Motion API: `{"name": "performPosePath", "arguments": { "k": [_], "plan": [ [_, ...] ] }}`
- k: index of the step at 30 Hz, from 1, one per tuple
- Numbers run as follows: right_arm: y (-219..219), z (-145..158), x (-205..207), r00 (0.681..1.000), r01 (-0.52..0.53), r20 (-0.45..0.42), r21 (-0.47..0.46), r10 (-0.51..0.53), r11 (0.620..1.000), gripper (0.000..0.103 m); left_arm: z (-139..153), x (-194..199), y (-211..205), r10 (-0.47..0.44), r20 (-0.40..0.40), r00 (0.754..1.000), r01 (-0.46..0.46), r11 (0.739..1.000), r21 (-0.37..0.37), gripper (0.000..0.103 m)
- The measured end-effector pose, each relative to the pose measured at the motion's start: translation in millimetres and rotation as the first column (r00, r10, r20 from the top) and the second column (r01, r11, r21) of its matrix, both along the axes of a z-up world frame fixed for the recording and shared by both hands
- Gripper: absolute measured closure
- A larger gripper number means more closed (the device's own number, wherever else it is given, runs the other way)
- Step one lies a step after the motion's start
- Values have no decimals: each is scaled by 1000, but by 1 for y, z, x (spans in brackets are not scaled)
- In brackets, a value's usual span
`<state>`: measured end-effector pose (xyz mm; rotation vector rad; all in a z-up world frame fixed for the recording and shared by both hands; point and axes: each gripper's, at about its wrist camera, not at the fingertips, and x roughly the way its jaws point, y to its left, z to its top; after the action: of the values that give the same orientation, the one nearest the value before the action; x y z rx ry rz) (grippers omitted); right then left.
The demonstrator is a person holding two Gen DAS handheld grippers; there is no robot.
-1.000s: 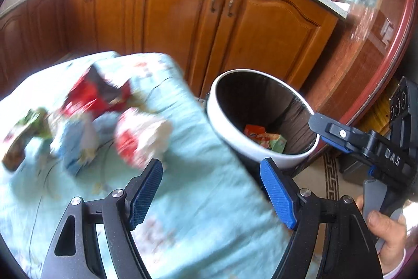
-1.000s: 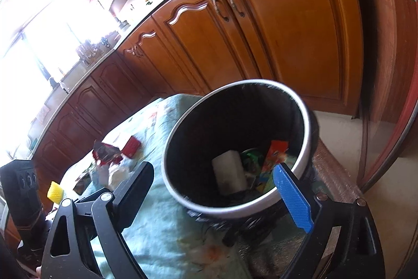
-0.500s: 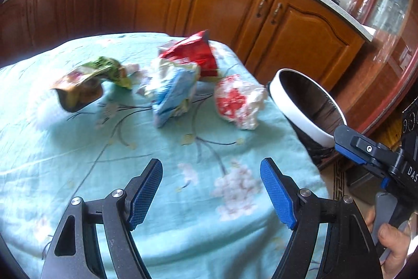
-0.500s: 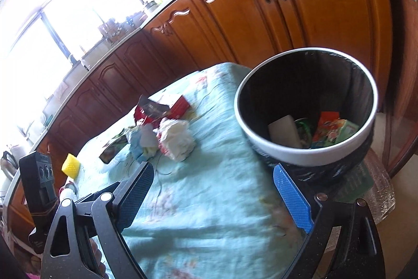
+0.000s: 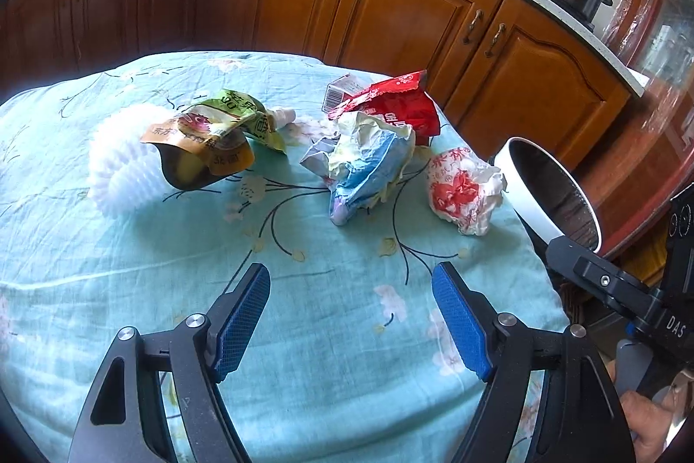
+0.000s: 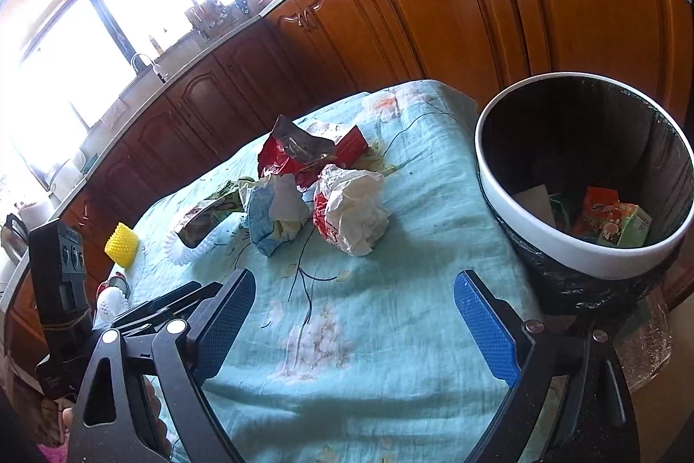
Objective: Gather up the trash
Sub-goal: 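Move both open tools back toward the crumpled tissues and wrappers, then grasp the foil wrapper with left tool while right tool grasps white tissue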
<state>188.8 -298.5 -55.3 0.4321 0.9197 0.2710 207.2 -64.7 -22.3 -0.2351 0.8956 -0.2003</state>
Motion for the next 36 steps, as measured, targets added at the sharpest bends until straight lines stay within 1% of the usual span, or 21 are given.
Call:
{"name": "performPosePath", "arguments": {
  "k": [8, 14, 15, 16, 17, 18, 19, 20, 21, 22, 23, 24, 27, 32, 36],
  "plan": [
    [5, -9, 22, 1000, 0, -5, -11, 0, 1000, 9, -10, 29, -7, -5, -8, 1000, 5, 1000, 20, 26],
    [9, -18, 50, 1000, -22, -7, 14, 22, 1000, 11, -10, 59, -12, 0, -6, 1000, 0, 1000, 26, 27],
    [9, -20, 55, 1000, -23, -11, 19, 24, 1000, 16, -11, 65, -13, 0, -7, 1000, 0, 1000, 30, 27],
    [9, -23, 59, 1000, -25, -17, 20, 26, 999, 24, -12, 70, -15, 2, -8, 1000, -2, 1000, 31, 27],
    [10, -26, 64, 999, -27, -29, 21, 28, 999, 35, -13, 75, -16, 2, -10, 1000, -2, 999, 32, 28],
    [10, -29, 67, 999, -28, -39, 24, 29, 999, 40, -15, 80, -18, 1, -14, 1000, -1, 999, 33, 28],
    [10, -32, 70, 998, -29, -50, 25, 30, 999, 51, -17, 84, -19, 1, -19, 1000, 0, 999, 34, 29],
    [10, -34, 72, 998, -31, -55, 28, 32, 999, 61, -18, 88, -19, 1, -19, 1000, -1, 999, 32, 36],
    [10, -35, 72, 998, -35, -57, 33, 37, 999, 62, -19, 91, -21, -3, -20, 1000, 4, 1000, 27, 51],
    [10, -35, 71, 998, -37, -56, 29, 39, 999, 64, -22, 92, -22, -14, -28, 1000, 14, 1000, 19, 58],
    [10, -33, 69, 998, -39, -50, 23, 40, 999, 65, -24, 94, -23, -29, -38, 999, 29, 1000, 6, 69],
    [10, -32, 67, 998, -42, -46, 21, 43, 999, 66, -25, 95, -24, -37, -40, 999, 37, 999, 1, 71],
    [8, -27, 59, 998, -44, -38, 36, 46, 998, 68, -25, 91, -29, -54, -28, 998, 55, 998, 22, 75],
    [-1, -22, 42, 999, -35, -31, 52, 37, 998, 68, -19, 70, -35, -101, -11, 995, 101, 995, -6, 76],
    [-9, -14, 26, 1000, -25, -14, 52, 26, 998, 68, -12, 49, -43, -152, 7, 988, 152, 988, -5, 76]
  ]
}}
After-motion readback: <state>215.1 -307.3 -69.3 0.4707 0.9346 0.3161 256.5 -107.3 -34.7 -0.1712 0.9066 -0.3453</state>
